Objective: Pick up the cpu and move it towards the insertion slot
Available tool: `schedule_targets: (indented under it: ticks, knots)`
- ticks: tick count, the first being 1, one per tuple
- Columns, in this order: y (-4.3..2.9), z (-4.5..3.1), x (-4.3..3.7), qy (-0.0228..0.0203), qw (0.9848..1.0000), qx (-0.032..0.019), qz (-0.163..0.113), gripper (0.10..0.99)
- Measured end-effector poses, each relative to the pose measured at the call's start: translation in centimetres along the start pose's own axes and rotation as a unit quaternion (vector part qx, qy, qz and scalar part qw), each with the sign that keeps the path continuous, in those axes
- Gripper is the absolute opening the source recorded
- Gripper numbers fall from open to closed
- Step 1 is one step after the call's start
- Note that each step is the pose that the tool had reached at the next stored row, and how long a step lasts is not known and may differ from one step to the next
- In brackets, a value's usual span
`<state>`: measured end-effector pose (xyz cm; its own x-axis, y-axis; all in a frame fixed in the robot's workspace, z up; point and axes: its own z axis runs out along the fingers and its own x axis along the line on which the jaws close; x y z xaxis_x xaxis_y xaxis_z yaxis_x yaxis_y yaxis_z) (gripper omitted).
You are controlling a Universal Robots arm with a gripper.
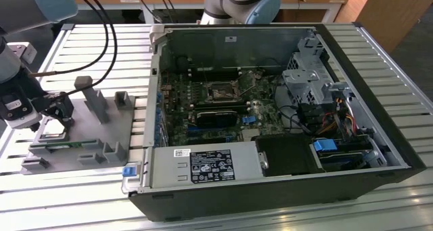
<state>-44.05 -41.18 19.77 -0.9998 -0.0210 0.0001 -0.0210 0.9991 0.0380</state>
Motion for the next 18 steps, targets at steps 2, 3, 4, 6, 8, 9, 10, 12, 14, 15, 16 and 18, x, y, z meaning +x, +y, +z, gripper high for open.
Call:
schedule_targets:
  ticks: [2,3,4,6,8,9,10,12,14,15,16,18]
  knots:
    - [0.03,0.25,0.02,-0.0001,1.0000,0.0000,0.000,0.718]
    - [0.07,0.35,0.03,0.0000,1.0000,0.0000,0.000,0.718]
    - [0.12,0.44,0.03,0.0001,1.0000,0.0000,0.000,0.718]
    - [0.22,0.61,0.02,0.0000,1.0000,0.0000,0.000,0.718]
    - [0.26,0.75,0.05,0.0001,1.0000,0.0000,0.000,0.718]
    - [0.27,0.82,0.09,0.0001,1.0000,0.0000,0.000,0.718]
    - [0.28,0.89,0.12,0.0000,1.0000,0.0000,0.000,0.718]
    - [0.29,1.02,0.15,0.0000,1.0000,0.0000,0.000,0.639]
    - [0.30,1.13,0.19,0.0001,1.0000,0.0000,0.000,0.639]
    - [0.30,1.19,0.20,0.0001,1.0000,0.0000,0.000,0.573]
    - [0.30,1.22,0.21,0.0000,1.0000,0.0000,0.000,0.573]
    - [0.31,1.27,0.24,0.0001,1.0000,0.0000,0.000,0.573]
